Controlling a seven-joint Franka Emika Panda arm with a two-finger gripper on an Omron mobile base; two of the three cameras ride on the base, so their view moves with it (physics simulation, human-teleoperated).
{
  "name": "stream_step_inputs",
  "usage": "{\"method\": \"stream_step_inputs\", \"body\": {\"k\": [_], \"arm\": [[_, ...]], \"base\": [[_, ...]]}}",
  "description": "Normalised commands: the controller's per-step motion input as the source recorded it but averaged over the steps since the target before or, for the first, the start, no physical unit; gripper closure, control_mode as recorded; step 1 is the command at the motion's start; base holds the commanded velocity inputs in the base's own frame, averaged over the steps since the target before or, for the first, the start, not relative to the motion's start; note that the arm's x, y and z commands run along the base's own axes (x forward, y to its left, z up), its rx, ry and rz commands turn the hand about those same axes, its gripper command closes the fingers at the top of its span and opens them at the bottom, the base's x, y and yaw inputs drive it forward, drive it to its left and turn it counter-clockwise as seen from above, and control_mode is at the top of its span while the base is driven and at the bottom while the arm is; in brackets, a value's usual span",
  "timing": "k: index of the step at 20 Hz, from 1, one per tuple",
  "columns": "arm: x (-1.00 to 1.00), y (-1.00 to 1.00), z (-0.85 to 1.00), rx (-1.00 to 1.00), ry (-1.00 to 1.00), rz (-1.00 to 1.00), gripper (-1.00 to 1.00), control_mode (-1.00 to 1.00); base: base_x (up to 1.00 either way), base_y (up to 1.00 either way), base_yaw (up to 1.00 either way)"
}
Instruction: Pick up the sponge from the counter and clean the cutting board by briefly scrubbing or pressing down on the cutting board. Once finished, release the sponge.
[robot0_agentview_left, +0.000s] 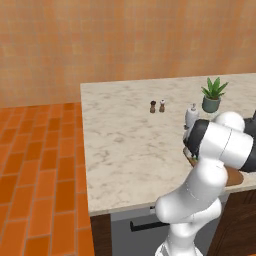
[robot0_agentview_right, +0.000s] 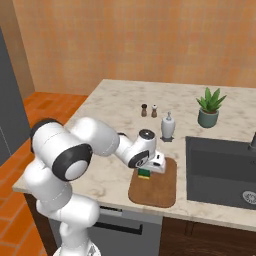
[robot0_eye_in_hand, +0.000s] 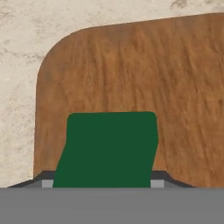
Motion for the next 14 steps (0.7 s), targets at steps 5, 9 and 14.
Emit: {"method": "stream_step_inputs", "body": {"k": [5, 9, 14], "arm": [[-0.96, 0.02, -0.3, 0.0, -0.02, 0.0, 1.0, -1.0], [-0.99, 0.02, -0.3, 0.0, -0.01, 0.0, 1.0, -1.0], [-0.25, -0.29, -0.22, 0.0, 0.0, 0.0, 1.0, -1.0]], "base": [[0.0, 0.0, 0.0], [0.0, 0.0, 0.0], [0.0, 0.0, 0.0]]}}
